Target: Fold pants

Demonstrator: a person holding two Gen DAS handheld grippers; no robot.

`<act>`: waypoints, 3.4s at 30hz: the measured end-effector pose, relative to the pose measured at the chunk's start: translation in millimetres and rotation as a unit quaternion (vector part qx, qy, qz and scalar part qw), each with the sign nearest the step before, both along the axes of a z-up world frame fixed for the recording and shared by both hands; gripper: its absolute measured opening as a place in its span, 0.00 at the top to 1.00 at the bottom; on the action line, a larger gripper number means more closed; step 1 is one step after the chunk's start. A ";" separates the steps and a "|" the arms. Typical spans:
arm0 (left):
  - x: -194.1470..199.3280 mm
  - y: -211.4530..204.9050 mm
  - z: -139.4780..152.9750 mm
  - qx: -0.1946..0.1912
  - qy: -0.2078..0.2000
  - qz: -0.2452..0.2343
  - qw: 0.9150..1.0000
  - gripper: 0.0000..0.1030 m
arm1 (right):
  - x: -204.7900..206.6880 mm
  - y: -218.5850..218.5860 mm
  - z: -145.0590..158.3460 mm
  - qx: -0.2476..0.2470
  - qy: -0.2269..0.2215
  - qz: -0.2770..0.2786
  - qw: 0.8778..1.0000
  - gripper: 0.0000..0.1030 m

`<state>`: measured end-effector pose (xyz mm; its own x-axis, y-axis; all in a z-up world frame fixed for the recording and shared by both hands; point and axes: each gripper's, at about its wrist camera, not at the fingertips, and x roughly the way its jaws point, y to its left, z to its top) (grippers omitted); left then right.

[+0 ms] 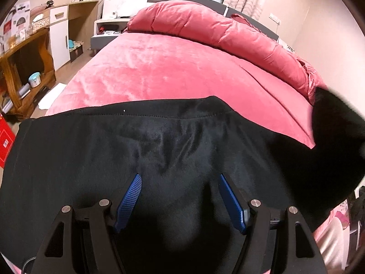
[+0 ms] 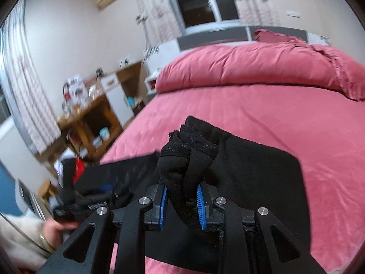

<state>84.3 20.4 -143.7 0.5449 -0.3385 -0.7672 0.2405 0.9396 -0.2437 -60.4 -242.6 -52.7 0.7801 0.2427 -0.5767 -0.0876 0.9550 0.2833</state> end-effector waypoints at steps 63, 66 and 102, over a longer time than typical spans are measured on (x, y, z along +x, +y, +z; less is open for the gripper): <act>-7.8 -81.3 -6.2 -0.006 0.016 -0.117 0.993 0.46 | 19.4 -75.7 -124.2 -0.052 0.131 -0.134 0.981 0.71; -12.7 -68.4 -5.2 -0.021 0.025 -0.109 0.993 0.46 | 17.2 -74.7 -124.0 -0.053 0.128 -0.136 0.981 0.71; -25.9 42.5 3.6 -0.030 0.026 0.048 0.998 0.50 | 38.0 44.7 -125.6 -0.071 0.126 0.066 0.987 0.61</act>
<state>58.4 62.9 -140.1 0.5370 -0.3317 -0.7757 0.1349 0.9414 -0.3092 -22.4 -197.9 -178.4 0.5741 0.2352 -0.7843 -0.1574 0.9717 0.1761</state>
